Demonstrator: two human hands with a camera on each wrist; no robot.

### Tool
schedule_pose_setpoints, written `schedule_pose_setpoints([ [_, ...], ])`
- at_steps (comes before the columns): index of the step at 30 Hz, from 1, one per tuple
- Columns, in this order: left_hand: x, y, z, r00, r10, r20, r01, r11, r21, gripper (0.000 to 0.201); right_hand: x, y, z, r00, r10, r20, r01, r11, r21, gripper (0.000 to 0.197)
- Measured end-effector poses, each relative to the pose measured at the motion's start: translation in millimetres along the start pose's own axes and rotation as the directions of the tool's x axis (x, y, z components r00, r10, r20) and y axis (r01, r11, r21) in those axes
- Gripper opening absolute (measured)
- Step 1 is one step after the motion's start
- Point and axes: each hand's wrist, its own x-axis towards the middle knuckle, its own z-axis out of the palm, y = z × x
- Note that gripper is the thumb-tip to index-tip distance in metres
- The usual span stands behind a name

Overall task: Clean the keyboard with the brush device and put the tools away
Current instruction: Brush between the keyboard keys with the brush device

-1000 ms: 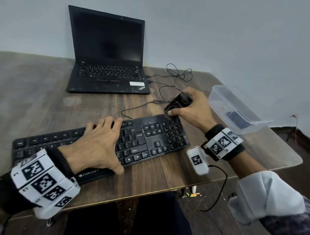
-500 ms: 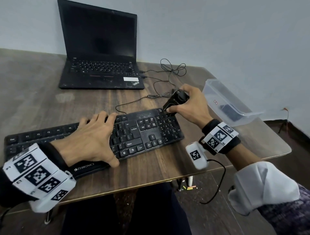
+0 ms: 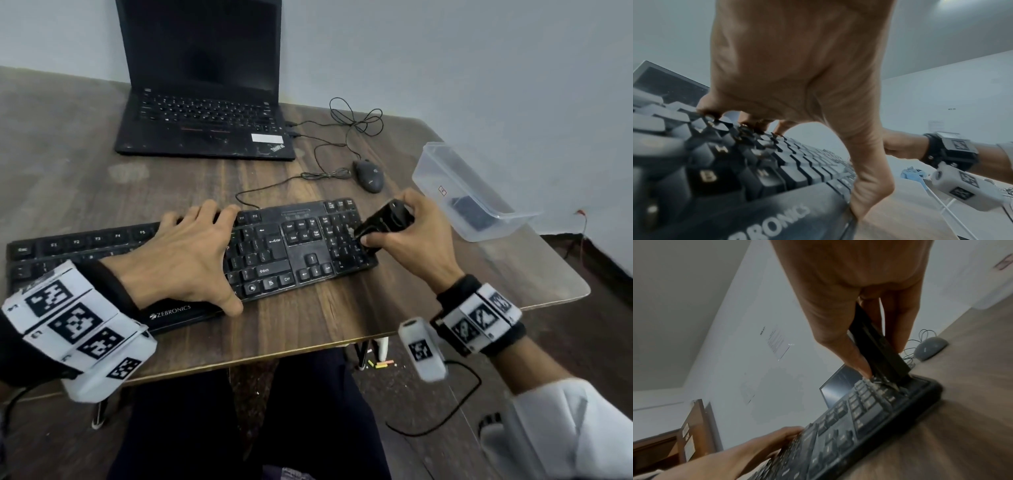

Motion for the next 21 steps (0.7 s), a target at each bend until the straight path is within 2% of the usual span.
schedule_pose_setpoints([
  [6, -0.2, 0.0, 0.2, 1.000, 0.008, -0.010, -0.008, 1.000, 0.018, 0.155, -44.1, 19.2, -12.2, 0.998, 0.062, 0.005, -0.062, 0.998, 0.020, 0.042],
  [14, 2.7, -0.4, -1.1, 1.000, -0.005, 0.020, 0.004, 1.000, 0.025, 0.150, -40.9, -8.5, 3.0, 0.988, 0.107, -0.113, -0.095, 0.990, 0.103, 0.046],
  [18, 4.6, -0.7, -0.9, 0.999, -0.013, 0.038, 0.012, 1.000, 0.025, 0.148, -74.3, -35.5, 31.4, 0.999, 0.001, -0.040, 0.004, 0.991, 0.137, 0.043],
  [21, 6.2, -1.5, -2.7, 0.998, -0.018, 0.066, 0.018, 1.000, 0.007, 0.146, -76.7, -40.4, 38.6, 0.999, -0.038, -0.031, 0.042, 0.991, 0.128, 0.043],
])
